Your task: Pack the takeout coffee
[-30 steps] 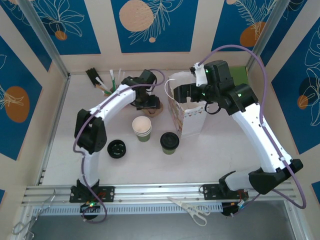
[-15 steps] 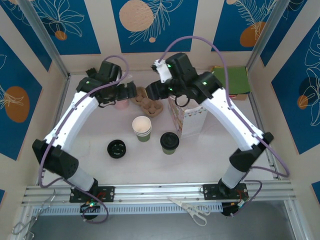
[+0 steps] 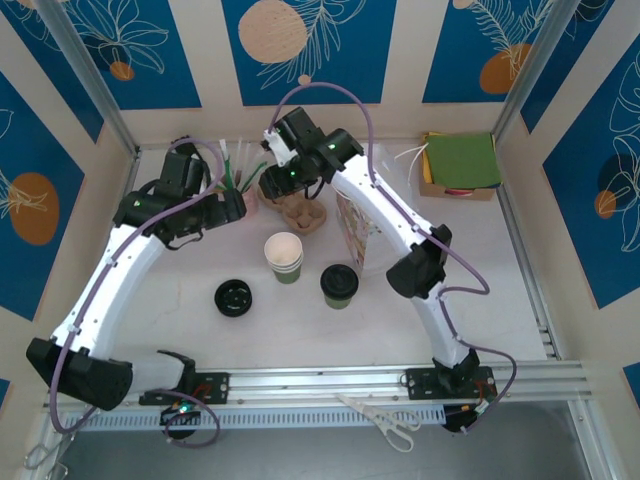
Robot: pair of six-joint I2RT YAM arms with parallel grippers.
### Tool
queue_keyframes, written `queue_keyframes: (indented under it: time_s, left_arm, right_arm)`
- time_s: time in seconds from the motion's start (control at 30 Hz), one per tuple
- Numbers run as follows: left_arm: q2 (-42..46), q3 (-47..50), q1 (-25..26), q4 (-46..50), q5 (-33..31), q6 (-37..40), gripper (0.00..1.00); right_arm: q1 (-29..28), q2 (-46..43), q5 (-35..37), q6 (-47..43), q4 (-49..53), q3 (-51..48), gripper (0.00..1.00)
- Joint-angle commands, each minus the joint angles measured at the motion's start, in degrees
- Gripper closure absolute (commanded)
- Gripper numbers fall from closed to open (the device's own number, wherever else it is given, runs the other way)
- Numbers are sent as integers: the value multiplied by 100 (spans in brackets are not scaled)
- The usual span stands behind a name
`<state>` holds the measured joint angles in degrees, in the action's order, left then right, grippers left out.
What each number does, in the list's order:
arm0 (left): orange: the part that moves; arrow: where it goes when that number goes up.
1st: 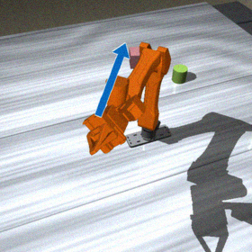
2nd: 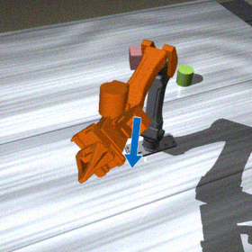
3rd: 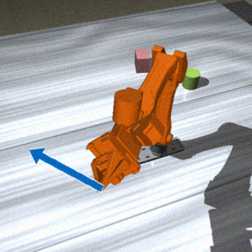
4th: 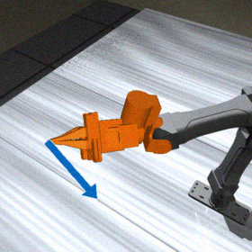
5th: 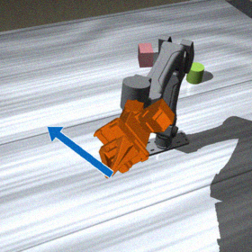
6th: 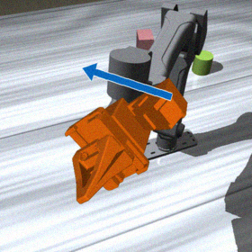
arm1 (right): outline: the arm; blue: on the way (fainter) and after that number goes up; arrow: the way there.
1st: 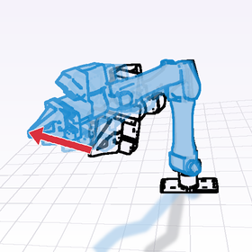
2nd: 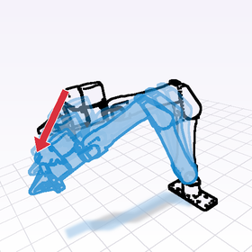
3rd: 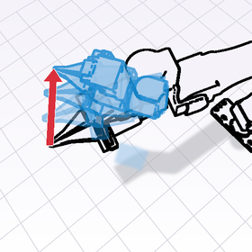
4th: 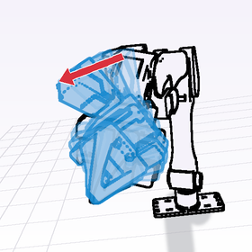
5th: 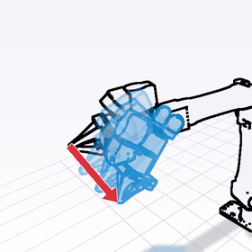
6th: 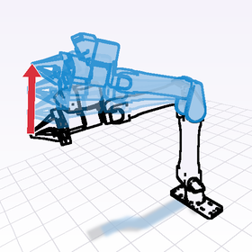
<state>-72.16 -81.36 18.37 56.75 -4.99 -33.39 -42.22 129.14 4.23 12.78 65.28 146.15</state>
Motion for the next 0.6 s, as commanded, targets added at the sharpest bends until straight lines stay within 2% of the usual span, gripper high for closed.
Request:
queue_keyframes:
  time_s: [0.0, 0.3, 0.57]
  left_arm:
    - [130, 81, -71, 225, -20, -113, 0]
    - [252, 89, -77, 320, 22, -89, 0]
    - [204, 77, -73, 354, 34, -94, 0]
  right_arm:
    - [70, 247, -152, 105, 229, 299, 53]
    - [462, 651, -349, 111, 180, 114, 57]
    - [530, 1024, -336, 62, 174, 118, 60]
